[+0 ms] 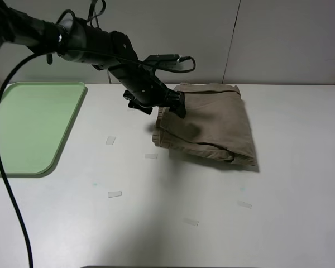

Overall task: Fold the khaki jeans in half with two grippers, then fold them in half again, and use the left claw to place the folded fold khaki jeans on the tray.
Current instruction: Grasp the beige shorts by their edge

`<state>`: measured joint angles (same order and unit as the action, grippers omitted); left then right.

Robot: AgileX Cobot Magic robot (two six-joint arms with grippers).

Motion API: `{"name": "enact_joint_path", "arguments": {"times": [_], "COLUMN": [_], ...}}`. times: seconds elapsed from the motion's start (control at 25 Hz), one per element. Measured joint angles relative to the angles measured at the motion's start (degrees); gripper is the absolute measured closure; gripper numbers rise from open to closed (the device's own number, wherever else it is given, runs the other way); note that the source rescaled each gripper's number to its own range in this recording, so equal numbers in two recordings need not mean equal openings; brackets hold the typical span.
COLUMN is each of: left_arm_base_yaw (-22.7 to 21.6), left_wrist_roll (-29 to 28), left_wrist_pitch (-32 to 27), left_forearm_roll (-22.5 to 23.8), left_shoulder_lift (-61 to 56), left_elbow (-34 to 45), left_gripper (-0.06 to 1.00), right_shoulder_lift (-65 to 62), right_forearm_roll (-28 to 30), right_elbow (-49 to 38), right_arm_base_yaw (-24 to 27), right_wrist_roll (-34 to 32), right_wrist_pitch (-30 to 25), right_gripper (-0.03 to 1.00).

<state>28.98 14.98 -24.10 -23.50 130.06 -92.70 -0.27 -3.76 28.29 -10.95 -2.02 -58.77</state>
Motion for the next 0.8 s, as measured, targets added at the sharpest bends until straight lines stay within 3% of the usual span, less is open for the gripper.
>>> {"name": "enact_joint_path", "arguments": {"times": [0.64, 0.8], "left_arm_base_yaw": [2.71, 3.26], "left_wrist_roll": [0.06, 0.26], "left_wrist_pitch": [12.85, 13.48], "left_forearm_roll": [-4.26, -4.87], "left_shoulder_lift": [5.97, 6.35], "left_elbow": [-0.87, -0.87], "left_gripper": [-0.03, 0.16], "right_shoulder_lift": [-0.06, -0.11], "right_forearm_roll": [-0.2, -0.2], "right_elbow": [0.0, 0.0], "right_arm_base_yaw": [0.0, 0.0], "right_wrist_roll": [0.0, 0.0], "right_wrist_pitch": [0.0, 0.0], "right_gripper": [-0.03, -0.03]}}
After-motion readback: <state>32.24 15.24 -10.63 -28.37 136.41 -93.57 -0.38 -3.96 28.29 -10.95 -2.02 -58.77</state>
